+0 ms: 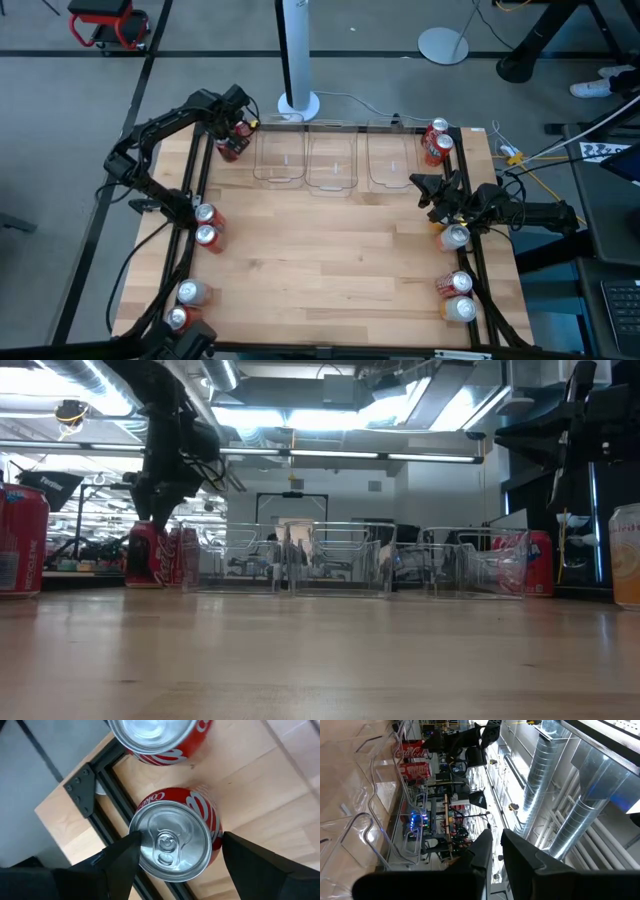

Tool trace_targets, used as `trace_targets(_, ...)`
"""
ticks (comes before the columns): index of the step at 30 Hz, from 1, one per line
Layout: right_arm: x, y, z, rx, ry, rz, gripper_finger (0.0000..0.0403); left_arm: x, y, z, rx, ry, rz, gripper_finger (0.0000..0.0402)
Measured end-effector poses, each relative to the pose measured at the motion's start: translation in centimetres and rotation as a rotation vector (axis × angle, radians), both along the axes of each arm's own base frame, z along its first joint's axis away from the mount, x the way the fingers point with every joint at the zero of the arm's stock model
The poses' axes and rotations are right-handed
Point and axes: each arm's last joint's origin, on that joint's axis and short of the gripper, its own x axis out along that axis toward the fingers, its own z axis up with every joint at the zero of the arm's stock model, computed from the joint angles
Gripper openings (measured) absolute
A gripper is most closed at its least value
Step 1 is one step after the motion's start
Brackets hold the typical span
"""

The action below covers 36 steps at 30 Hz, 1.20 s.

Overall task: Sort soda cans
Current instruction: Put the bottom left top red soda can into the left transparent bin

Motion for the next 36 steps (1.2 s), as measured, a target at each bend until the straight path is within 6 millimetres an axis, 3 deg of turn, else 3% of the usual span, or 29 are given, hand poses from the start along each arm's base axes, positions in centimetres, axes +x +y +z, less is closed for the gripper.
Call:
trace_targets(7, 0.0, 0.0, 0.1, 0.0, -0.006, 0.0, 0.0046, 0.0, -0.1, 2.1, 0.07, -0.048, -0.006, 0.0265)
trace_targets(15, 0.0, 0.0, 0.0, 0.0, -0.005, 0.0, 0.0046, -0.1, -0.1, 2.6, 0.097, -0.044, 0.016, 0.0267)
trace_targets(26, 0.0, 0.0, 0.0, 0.0, -0.005, 0.0, 0.0046, 0.3, -0.6, 2.5, 0.044, -0.046, -0.065, 0.0368)
trace_targets(36, 0.0, 0.0, 0.0, 0.0, -0.004, 0.0, 0.0046, 0.2, -0.8, 1.9, 0.058, -0.073, 0.073, 0.0373)
